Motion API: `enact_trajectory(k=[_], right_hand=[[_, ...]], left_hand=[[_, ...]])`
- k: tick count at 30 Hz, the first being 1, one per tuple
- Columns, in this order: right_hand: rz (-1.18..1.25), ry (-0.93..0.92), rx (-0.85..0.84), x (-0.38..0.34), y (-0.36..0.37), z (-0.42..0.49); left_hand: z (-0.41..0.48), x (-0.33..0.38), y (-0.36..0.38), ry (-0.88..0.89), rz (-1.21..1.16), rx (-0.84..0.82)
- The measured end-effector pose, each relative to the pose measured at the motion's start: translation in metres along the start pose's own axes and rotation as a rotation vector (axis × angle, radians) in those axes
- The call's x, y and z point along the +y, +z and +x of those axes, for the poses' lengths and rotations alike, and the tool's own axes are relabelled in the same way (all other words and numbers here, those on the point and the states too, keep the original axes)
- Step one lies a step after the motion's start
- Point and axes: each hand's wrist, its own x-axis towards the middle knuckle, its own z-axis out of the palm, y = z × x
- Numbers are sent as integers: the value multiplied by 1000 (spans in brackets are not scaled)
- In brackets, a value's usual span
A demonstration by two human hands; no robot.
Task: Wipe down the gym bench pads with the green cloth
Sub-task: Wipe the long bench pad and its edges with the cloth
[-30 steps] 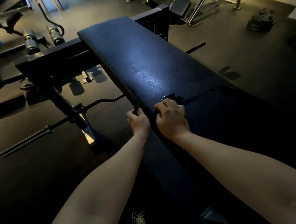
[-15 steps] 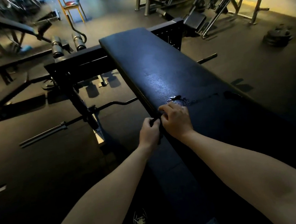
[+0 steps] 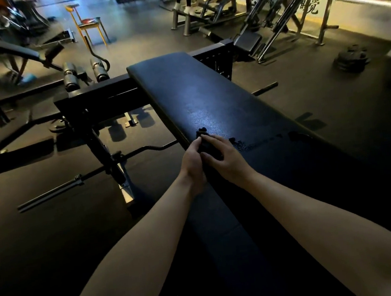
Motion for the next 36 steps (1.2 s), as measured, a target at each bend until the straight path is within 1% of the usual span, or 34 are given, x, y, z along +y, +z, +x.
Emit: enact_trajectory(k=[2, 4, 5, 7, 8, 9, 10, 12, 13, 14, 17, 20, 22, 25, 26, 27, 29, 31, 33, 36], right_hand=[[-32, 26, 77, -1, 0, 7], [-76, 30, 141, -1, -2, 13], [-117, 25, 174, 2, -4, 17], [-248, 41, 305, 14, -14, 25], [-334, 87, 385, 23, -22, 29], [-432, 165, 425, 33, -31, 33], [-533, 273, 399, 43, -37, 37], [-680, 457, 254, 56, -41, 39], [-727, 480, 205, 60, -39, 41], [-759, 465, 191, 62, -35, 45], [-760, 363, 202, 58, -19, 55], [-684, 225, 135, 48, 3, 61], [-626, 88, 39, 39, 23, 61], [-539, -89, -169, 24, 41, 60], [-538, -129, -217, 23, 41, 60], [-554, -151, -249, 23, 38, 60], [-588, -189, -224, 31, 28, 61], [-604, -135, -93, 40, 13, 63], [-668, 17, 43, 49, -5, 68], [-766, 290, 150, 58, -26, 74]], left_hand=[[4, 2, 6, 34, 20, 2], [9, -2, 4, 115, 151, 36], [17, -7, 0, 173, 266, 86], [29, -17, -15, 265, 616, 217], [30, -22, -21, 240, 774, 239], [30, -31, -28, 186, 905, 259], [27, -38, -33, 137, 985, 253], [26, -53, -41, 125, 943, 233], [28, -59, -45, 143, 919, 242], [31, -60, -46, 136, 910, 247], [33, -57, -49, 121, 929, 224], [35, -60, -52, 156, 925, 218], [37, -60, -52, 143, 885, 208], [37, -66, -56, 287, 687, 222], [39, -69, -59, 331, 663, 198], [39, -69, -59, 337, 667, 194], [36, -64, -58, 271, 698, 179], [36, -63, -59, 229, 814, 167], [31, -59, -55, 192, 863, 185], [30, -60, -55, 180, 879, 204]])
